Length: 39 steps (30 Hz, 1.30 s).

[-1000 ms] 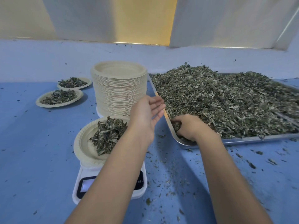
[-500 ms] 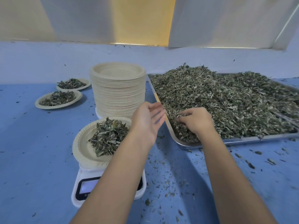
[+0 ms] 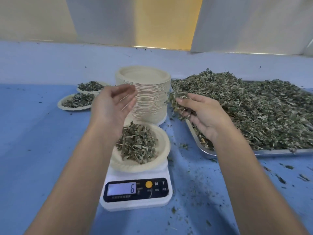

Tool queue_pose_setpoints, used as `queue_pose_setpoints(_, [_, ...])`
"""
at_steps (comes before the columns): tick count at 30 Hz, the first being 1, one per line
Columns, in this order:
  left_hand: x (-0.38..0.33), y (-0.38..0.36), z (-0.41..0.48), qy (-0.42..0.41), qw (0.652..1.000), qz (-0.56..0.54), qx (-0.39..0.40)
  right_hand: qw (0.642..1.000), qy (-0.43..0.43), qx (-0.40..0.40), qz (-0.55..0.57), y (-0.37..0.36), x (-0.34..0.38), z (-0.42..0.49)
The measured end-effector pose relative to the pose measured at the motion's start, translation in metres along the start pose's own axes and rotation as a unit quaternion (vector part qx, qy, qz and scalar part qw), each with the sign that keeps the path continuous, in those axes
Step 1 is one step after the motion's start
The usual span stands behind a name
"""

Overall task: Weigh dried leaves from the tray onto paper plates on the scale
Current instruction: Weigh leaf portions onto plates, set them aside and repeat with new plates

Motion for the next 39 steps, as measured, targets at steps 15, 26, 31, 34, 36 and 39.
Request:
queue_pose_setpoints(15, [-0.001,0.046,0.022,-0.030,0.990,0.077,-0.116,0.870,0.203,0.163,-0.420,-0.078,-0.006,-0.027])
queue_pose_setpoints(26, [-0.004,0.052,0.020,-0.038,0.986,0.083,-0.142,0.834,0.166,0.247,-0.465,-0.080,-0.015,-0.036])
queue_pose_setpoints(31, [-0.005,0.053,0.019,-0.040,0.985,0.085,-0.146,0.879,0.172,0.219,-0.386,-0.081,-0.006,-0.036])
queue_pose_setpoints(34, [-0.005,0.052,0.019,-0.041,0.985,0.087,-0.144,0.910,0.175,0.193,-0.322,-0.079,-0.002,-0.033])
queue_pose_setpoints(36, [-0.004,0.052,0.018,-0.040,0.985,0.090,-0.144,0.921,0.174,0.181,-0.299,-0.079,-0.003,-0.031])
queue_pose_setpoints(39, [-0.004,0.052,0.019,-0.039,0.985,0.089,-0.142,0.934,0.179,0.156,-0.268,-0.079,-0.005,-0.029])
Point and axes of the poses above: each hand's wrist, its own z-axis towards the middle knuckle, its own y-axis out of the back of the hand, x = y × z, the point moved 5 cm from there along z, towards the middle knuckle, and after that the axes turned 11 degrees about -x, right-handed, at the moved point
